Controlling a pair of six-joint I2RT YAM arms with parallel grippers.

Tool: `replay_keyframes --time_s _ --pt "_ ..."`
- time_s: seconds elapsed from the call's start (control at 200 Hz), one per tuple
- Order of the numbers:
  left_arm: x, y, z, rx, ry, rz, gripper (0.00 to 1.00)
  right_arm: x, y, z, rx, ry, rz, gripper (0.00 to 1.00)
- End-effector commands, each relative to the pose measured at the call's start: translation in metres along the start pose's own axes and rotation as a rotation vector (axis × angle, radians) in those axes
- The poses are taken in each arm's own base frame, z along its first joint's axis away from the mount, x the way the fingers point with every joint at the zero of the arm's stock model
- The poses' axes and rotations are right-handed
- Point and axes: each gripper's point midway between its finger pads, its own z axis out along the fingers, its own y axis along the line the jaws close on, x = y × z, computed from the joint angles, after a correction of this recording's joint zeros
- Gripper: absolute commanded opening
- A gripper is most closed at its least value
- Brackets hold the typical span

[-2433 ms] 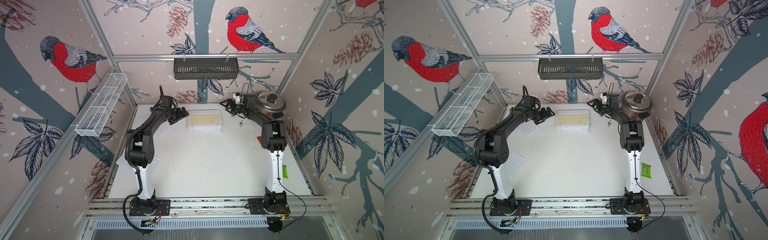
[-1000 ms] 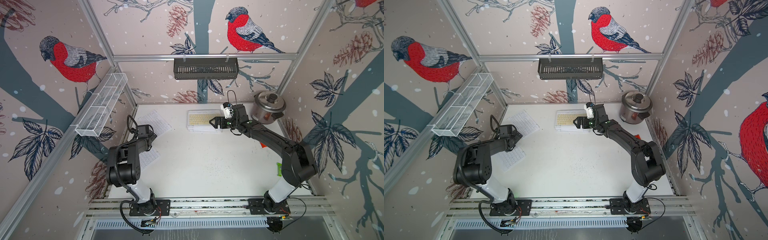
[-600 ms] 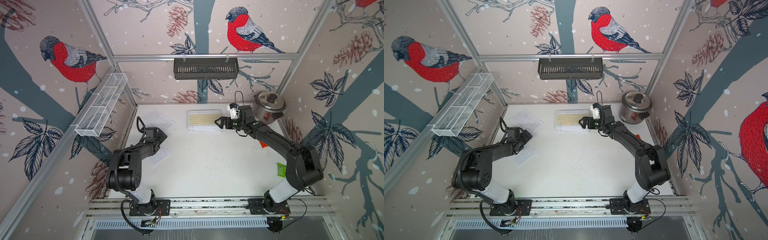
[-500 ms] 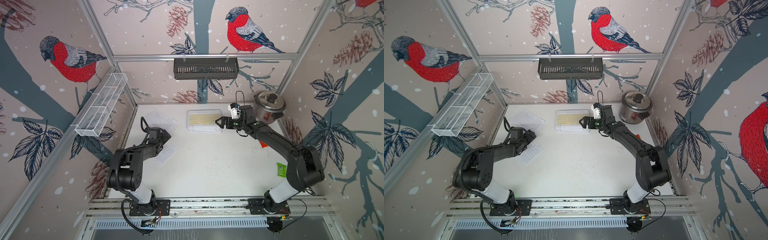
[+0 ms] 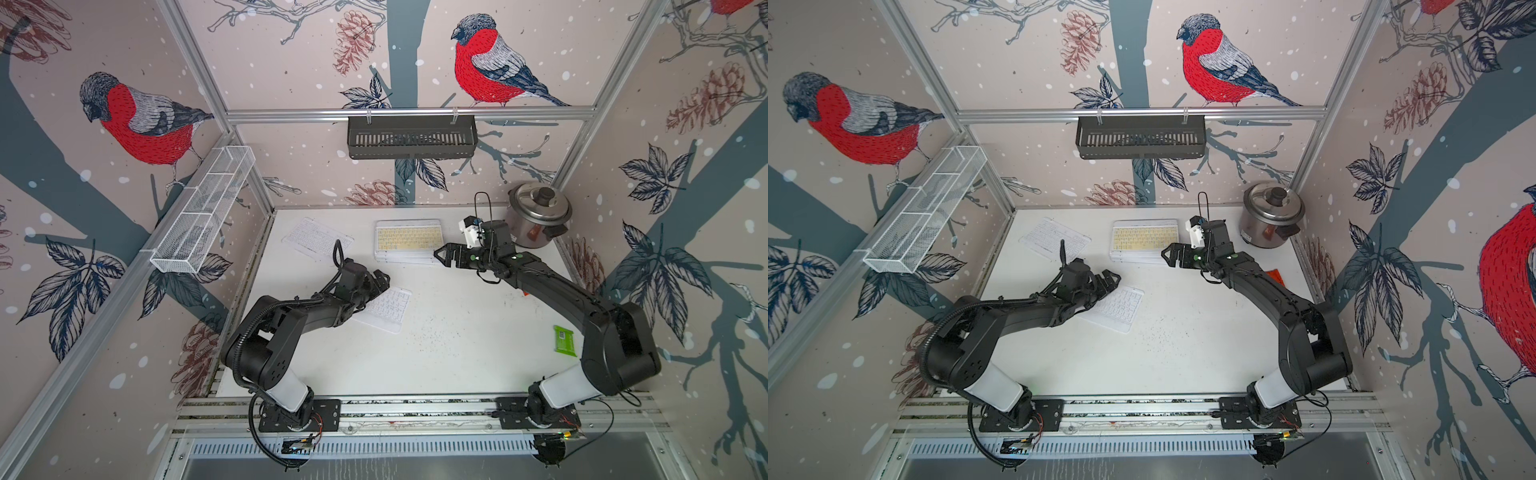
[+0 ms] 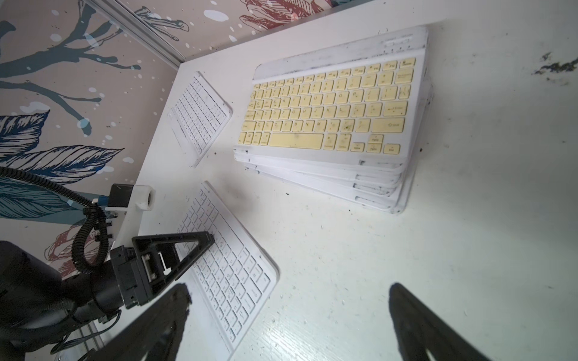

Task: Stack the numeric keypads
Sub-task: Move the numeric keypad to the center of the board.

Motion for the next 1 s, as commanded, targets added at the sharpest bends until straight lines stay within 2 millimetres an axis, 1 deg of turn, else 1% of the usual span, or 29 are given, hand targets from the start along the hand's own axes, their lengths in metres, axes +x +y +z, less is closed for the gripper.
replay_keyframes --time_s 0.0,0.06,0.13,0.155,0.23,0.315,0.375,0.471,0.511,0.556,0.601,0.666,0.751,0.831,0.941,0.996 --pt "0.095 0.055 -0.009 -0.257 0.365 -0.100 0.96 0.002 0.003 -0.001 -0.002 -0.007 0.006 1.00" --pt "0.105 0.044 -0.009 -0.239 0.409 -0.049 0.96 0.004 0.004 0.000 0.003 0.000 0.003 1.00" --pt "0.101 0.030 -0.015 -0.220 0.419 0.026 0.96 0.008 0.008 0.002 0.005 0.008 -0.008 1.00" --pt "0.097 0.026 -0.019 -0.216 0.411 0.053 0.96 0.010 0.011 0.004 0.002 0.014 -0.014 1.00" --pt "0.076 0.010 -0.033 -0.214 0.353 0.140 0.96 0.016 0.018 0.010 0.004 0.025 -0.040 1.00" --pt "0.054 -0.002 -0.053 -0.202 0.309 0.191 0.97 0.025 0.025 0.021 -0.008 0.047 -0.052 1.00" --pt "0.039 0.000 -0.066 -0.212 0.271 0.193 0.96 0.034 0.031 0.031 -0.025 0.071 -0.057 1.00" --pt "0.014 0.015 -0.082 -0.234 0.197 0.168 0.96 0.051 0.039 0.050 -0.033 0.126 -0.076 1.00" --pt "0.006 0.022 -0.086 -0.240 0.178 0.148 0.96 0.058 0.041 0.057 -0.035 0.146 -0.088 1.00" --pt "0.003 0.030 -0.088 -0.233 0.174 0.110 0.96 0.066 0.041 0.063 -0.034 0.167 -0.087 1.00" --pt "0.007 0.034 -0.088 -0.195 0.198 0.064 0.96 0.074 0.038 0.068 -0.033 0.191 -0.083 1.00" --pt "0.019 0.042 -0.085 -0.157 0.232 -0.002 0.97 0.088 0.033 0.071 -0.029 0.232 -0.077 1.00" --pt "0.035 0.050 -0.083 -0.126 0.272 -0.061 0.96 0.106 0.025 0.070 -0.014 0.266 -0.069 1.00" --pt "0.046 0.051 -0.078 -0.086 0.298 -0.110 0.96 0.122 0.021 0.070 -0.019 0.296 -0.059 1.00" --pt "0.049 0.053 -0.069 -0.075 0.319 -0.135 0.97 0.145 0.022 0.069 -0.018 0.338 -0.057 1.00" --pt "0.046 0.054 -0.064 -0.089 0.322 -0.126 0.96 0.159 0.025 0.069 -0.024 0.358 -0.055 1.00"
